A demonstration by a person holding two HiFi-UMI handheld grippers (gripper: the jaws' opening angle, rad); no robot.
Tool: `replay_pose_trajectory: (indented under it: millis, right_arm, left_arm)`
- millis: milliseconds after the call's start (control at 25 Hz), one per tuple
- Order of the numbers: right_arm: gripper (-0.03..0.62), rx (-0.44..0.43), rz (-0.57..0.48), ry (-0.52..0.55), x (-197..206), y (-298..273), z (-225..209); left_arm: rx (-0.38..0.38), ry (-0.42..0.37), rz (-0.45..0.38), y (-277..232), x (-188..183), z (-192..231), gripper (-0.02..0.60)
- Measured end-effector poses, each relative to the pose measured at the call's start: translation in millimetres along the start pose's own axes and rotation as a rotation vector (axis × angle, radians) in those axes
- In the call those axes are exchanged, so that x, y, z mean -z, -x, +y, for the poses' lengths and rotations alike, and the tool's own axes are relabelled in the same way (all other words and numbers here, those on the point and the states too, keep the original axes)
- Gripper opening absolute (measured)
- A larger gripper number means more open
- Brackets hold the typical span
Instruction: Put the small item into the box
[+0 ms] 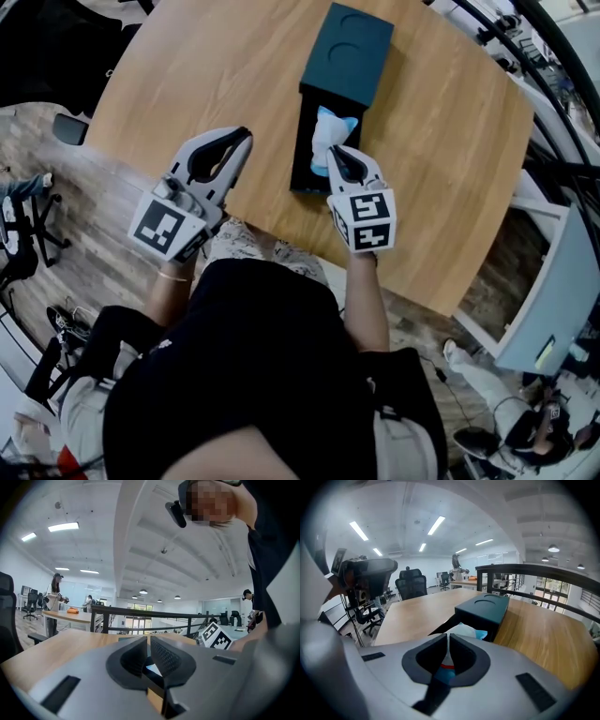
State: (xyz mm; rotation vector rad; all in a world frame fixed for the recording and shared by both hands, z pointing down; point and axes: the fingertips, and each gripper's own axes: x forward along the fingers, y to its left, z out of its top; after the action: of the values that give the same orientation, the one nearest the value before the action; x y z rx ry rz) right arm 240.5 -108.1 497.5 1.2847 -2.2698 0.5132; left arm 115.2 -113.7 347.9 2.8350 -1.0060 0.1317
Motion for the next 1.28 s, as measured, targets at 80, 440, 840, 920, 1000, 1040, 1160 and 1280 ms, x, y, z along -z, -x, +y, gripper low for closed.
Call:
replay_pose_trajectory:
  millis: [80, 440, 840, 920, 1000, 1040, 1160, 1280]
  right_arm:
    - [0.026, -0.002, 0.022, 0.01, 6.7, -5.0, -2.6]
    - [0.028, 0.013, 0.043, 0.007, 14.6, -11.5, -11.9]
    - [0.028, 0.012, -0.039, -0.025, 0.8, -0.9, -4.9]
    - [0.028, 0.024, -0.088, -0.035, -10.1, 6.1, -8.4]
    - [0.026, 0.037, -0.137, -0.044, -23.9, 16.3, -11.7]
    - [0.026, 0.046, -0.162, -0.047, -31.8, 22.3, -13.3]
    - [0.026, 0.074, -0.23, -0.04, -53.0, 39.7, -19.1]
    - [0.026, 0.081, -0.291, -0.04, -72.3, 54.7, -20.8]
  left_arm:
    - [-0.006, 0.001, 0.007, 1.8, 1.7, 0.9, 0.023]
    - [-0.005, -0.004, 0.011, 3.6, -1.5, 1.3, 0.023]
    - [0.007, 0.02, 0.018, 4.1, -1.5, -1.3, 0.023]
    - [0.011, 0.027, 0.022, 1.7, -2.3, -2.1, 0.023]
    - [0.017, 0.007, 0.018, 1.3, -4.7, -1.8, 0.023]
    - [0.02, 0.001, 0.011, 1.0, -7.1, -2.2, 0.023]
    - [0.026, -0.008, -0.012, -0.3, -14.4, -3.5, 0.023]
    - [0.028, -0.02, -0.021, -0.7, -18.3, -4.2, 0.023]
